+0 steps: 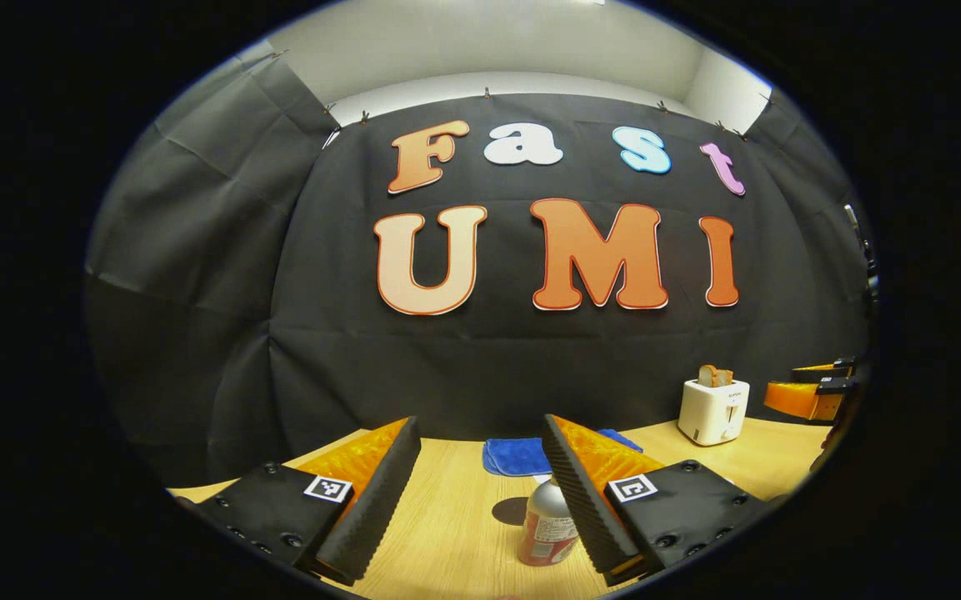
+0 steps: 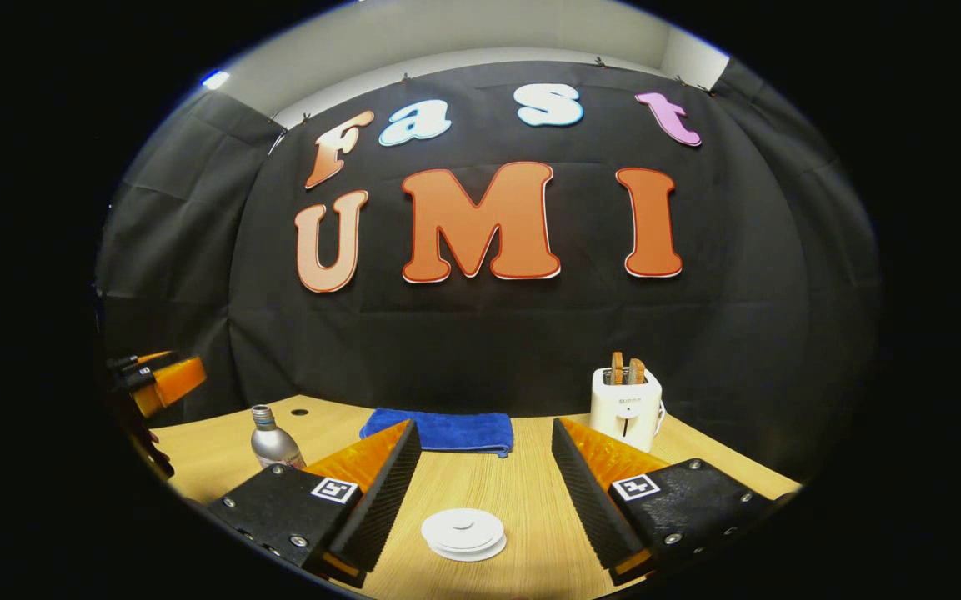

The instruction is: Open the teacup lid with one hand, grasp the water bottle and pour water into the teacup with the other hand; after pouring, place the water bottle on the coaster and then close the teacup lid.

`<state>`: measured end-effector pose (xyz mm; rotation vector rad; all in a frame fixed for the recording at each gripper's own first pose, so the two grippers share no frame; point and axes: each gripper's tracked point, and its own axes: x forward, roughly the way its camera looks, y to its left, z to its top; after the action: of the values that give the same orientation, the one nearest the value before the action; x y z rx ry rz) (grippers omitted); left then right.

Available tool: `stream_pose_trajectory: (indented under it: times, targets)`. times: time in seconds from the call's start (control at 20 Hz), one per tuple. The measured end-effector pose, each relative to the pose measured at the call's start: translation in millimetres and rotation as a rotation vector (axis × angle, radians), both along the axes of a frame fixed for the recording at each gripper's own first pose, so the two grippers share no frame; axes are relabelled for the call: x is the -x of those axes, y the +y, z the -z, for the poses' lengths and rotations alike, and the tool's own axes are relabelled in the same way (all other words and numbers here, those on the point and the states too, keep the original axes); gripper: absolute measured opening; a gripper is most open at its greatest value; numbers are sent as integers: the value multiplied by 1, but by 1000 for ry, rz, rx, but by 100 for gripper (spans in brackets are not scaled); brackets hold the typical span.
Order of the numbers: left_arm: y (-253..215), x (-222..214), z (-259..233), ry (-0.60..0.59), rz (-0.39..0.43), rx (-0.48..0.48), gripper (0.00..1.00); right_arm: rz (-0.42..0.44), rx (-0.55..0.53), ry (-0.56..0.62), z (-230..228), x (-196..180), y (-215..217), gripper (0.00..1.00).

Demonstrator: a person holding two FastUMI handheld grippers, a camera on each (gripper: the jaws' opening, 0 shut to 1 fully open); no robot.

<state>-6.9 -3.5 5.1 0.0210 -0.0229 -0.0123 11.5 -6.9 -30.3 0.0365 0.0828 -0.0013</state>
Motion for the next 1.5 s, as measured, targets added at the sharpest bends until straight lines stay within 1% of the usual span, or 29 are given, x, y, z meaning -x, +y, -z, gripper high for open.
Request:
stream_pose_trajectory:
  times: [0.05,0.2,0.35,0.45,0.55,0.7,0.8,0.85,0.9,1.05,1.1,1.2,1.25,1.3,1.35,1.5]
  targets:
    - [0,1,1,4,3,-1,96,-3,9,21,10,-3,0,95]
    - [2,0,9,24,2,-9,96,-26,14,106,42,-10,10,95]
    - [5,1,14,37,-3,-12,96,-27,66,173,70,-17,11,94]
    - [4,2,20,49,0,-19,96,-44,55,215,85,-23,18,93]
    - [5,2,25,59,-1,-25,96,-40,35,269,101,-24,18,89]
    - [5,2,33,78,1,-30,96,-44,32,282,110,-28,21,83]
    - [6,1,37,91,1,-32,96,-62,41,280,116,-32,29,78]
    - [5,0,38,94,1,-29,96,-71,49,287,121,-32,31,74]
    - [5,0,39,97,3,-24,96,-76,61,300,126,-32,32,71]
    - [4,-1,44,105,4,-26,96,-82,62,324,140,-33,35,57]
    - [5,-2,46,109,3,-31,96,-91,53,326,142,-32,36,54]
    - [4,-2,50,121,3,-37,96,-99,44,314,142,-34,38,46]
    - [3,-2,53,126,5,-37,96,-97,51,307,141,-34,37,40]
    - [1,-2,55,131,8,-39,96,-96,60,303,142,-35,36,37]
    - [0,-1,56,135,10,-41,96,-98,65,300,142,-35,36,31]
    - [-5,-1,59,144,24,-48,96,-101,68,294,141,-36,36,26]
